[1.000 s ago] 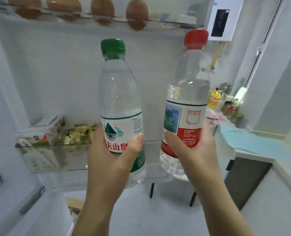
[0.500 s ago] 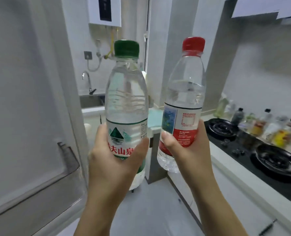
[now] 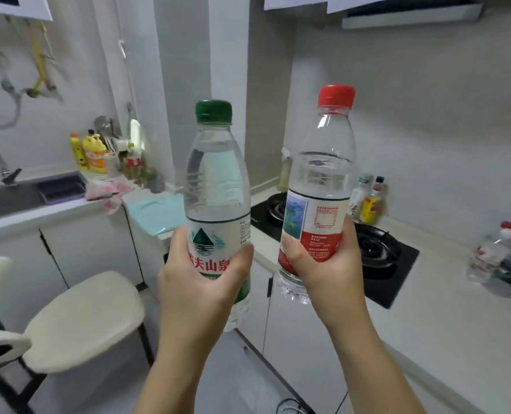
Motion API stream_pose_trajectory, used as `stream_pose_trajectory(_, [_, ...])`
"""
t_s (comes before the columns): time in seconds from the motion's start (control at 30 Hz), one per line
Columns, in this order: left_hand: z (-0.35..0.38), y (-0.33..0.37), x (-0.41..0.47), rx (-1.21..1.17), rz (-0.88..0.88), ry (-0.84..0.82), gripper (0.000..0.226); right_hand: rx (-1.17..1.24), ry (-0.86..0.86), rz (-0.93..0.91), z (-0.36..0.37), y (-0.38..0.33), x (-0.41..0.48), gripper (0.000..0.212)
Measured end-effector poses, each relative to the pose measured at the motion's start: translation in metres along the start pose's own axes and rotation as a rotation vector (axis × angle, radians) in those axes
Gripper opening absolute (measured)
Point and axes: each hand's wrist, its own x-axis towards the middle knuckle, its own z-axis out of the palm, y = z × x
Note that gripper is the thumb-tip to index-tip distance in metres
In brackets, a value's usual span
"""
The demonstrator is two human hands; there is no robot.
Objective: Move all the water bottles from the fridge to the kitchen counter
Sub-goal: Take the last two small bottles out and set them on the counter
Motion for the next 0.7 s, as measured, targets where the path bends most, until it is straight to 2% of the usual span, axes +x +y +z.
stream_pose_trajectory(0.1, [0.073, -0.003, 0.008, -0.027, -0.026, -0.050, 0.046, -0.050, 0.066, -0.023, -0.055, 0.015, 0.036, 0.056])
stream_pose_trajectory(0.3, [0.203, -0.008, 0.005, -0.114, -0.076, -0.186, 0.036, -0.184, 0.202, -0.017, -0.164, 0.050, 0.085, 0.051])
stream_pose_trajectory(0.7, [0.396, -0.062, 0.008, -0.219, -0.158, -0.510, 0.050, -0.274, 0.480, 0.140, -0.310, 0.148, 0.143, 0.063])
